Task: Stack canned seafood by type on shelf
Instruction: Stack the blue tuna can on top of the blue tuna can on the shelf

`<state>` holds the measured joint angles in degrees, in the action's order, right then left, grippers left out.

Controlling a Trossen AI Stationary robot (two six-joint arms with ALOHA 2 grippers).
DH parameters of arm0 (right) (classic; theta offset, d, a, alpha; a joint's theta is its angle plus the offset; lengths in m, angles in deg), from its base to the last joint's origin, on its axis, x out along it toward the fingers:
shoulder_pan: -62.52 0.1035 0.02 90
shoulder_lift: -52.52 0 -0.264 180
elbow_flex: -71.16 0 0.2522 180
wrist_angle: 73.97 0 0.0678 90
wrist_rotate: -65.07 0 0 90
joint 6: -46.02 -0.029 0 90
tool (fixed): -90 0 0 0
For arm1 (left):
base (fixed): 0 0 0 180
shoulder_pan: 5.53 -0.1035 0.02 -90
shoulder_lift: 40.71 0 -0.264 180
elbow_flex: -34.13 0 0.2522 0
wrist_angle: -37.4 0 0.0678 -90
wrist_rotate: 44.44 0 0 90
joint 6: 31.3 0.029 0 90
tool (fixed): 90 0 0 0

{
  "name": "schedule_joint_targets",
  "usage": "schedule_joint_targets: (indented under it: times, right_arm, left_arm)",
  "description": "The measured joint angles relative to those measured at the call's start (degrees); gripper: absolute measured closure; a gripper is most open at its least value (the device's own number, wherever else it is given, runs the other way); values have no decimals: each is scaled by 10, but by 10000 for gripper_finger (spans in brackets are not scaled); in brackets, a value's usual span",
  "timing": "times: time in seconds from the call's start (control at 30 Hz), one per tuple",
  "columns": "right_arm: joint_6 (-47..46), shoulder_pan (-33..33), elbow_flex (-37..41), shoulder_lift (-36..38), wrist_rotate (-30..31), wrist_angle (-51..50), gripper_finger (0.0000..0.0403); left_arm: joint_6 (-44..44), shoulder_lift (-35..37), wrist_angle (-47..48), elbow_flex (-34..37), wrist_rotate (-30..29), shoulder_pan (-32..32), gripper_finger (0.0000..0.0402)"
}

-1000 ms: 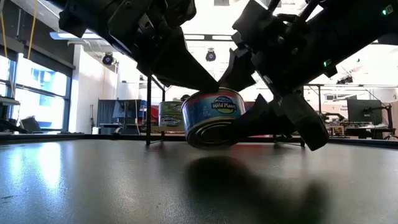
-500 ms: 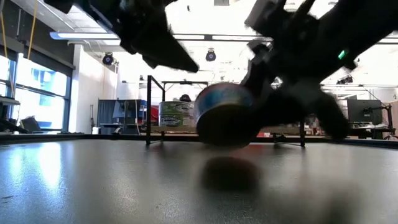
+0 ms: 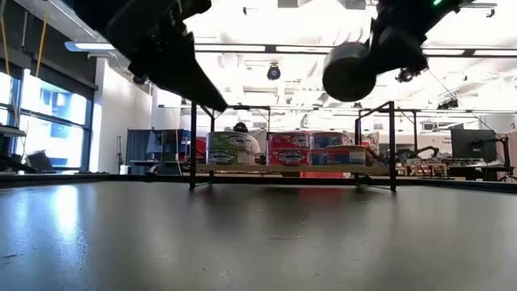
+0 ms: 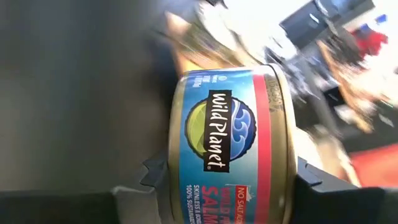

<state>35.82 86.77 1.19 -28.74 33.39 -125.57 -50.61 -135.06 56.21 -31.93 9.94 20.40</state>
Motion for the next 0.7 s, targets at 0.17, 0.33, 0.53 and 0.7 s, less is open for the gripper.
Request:
schedule_joint_targets:
  times: [0.17,0.33,0.53,0.7]
  right_arm:
    - [95,-115,0,19,-7,-32,237]
    - [187,-227,0,-5,-49,-26,237]
    - [244,-312,0,-30,-57,-2,237]
    - [263,-343,0,-49,-78,1,237]
  left_arm:
    - [-6,-15,-25,-1,-57,17,383]
    - [-7,-34,-33,0,-71,24,383]
    - [-12,-43,-38,0,-72,28,383]
    - [-12,-43,-41,0,-76,30,383]
